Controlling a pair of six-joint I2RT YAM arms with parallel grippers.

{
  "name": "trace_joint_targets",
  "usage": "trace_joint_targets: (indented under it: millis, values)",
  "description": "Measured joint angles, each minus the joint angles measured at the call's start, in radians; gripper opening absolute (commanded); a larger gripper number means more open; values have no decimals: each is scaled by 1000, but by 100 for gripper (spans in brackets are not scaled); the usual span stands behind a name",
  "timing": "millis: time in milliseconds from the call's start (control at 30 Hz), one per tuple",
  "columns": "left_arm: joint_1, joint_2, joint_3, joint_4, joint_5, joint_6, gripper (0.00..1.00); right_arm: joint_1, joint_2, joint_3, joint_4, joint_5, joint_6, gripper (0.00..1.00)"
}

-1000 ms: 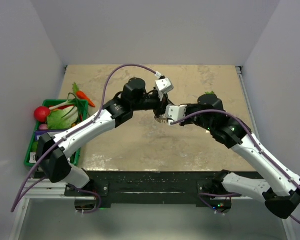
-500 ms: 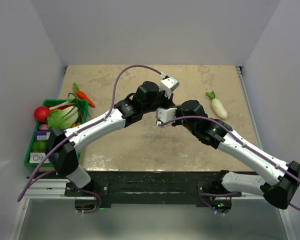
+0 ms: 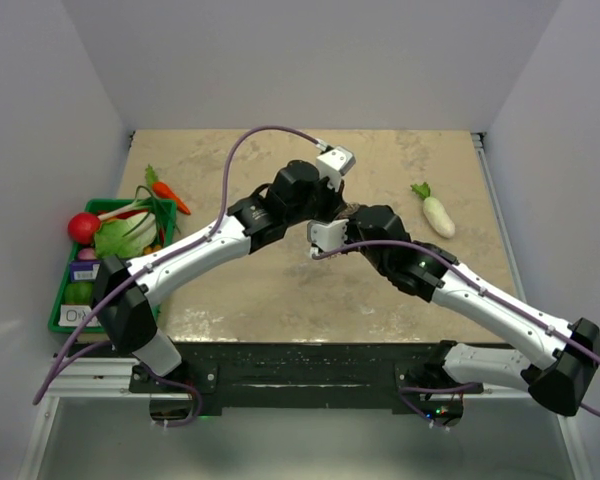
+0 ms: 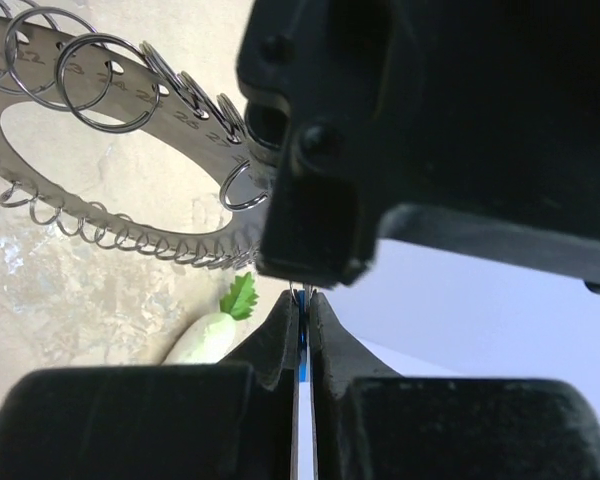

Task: Remove the keys from the keyring
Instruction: Remove the key from the keyring.

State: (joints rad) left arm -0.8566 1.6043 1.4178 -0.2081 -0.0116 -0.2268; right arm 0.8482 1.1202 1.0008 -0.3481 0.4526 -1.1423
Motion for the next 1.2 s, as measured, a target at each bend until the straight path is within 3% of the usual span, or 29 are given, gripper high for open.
trace_joint_targets:
  millis: [200,367,600,700,900,1200]
  values:
    - [1,0,-3,-18,3,-1,0,-5,-8,0,-31,-64,26,0]
    - [32,-25,-37,-11,107,-24,0,-37,-44,16,-96,-220,86,0]
    - [95,-102,-97,21,238,-35,0,-39,-43,56,-105,-287,126,0]
    - [104,-116,-107,27,245,-35,0,-39,-27,74,-108,-286,141,14]
    - [138,-116,-107,25,161,-24,0,-39,-13,143,-216,-311,179,32]
    - [163,-116,-107,26,90,12,0,-80,-88,255,-451,-625,210,29]
